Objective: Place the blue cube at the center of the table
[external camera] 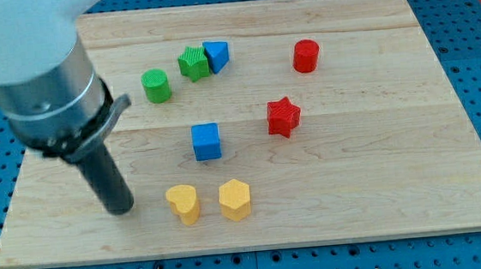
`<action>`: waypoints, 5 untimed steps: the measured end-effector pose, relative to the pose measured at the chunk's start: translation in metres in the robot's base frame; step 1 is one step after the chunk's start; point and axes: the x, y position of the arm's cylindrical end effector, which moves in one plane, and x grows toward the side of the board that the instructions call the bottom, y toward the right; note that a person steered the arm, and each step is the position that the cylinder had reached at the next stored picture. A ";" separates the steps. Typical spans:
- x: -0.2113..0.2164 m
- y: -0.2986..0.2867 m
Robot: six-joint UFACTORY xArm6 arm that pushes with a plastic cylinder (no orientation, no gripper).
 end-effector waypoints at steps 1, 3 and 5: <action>0.007 0.061; 0.006 0.037; -0.053 -0.025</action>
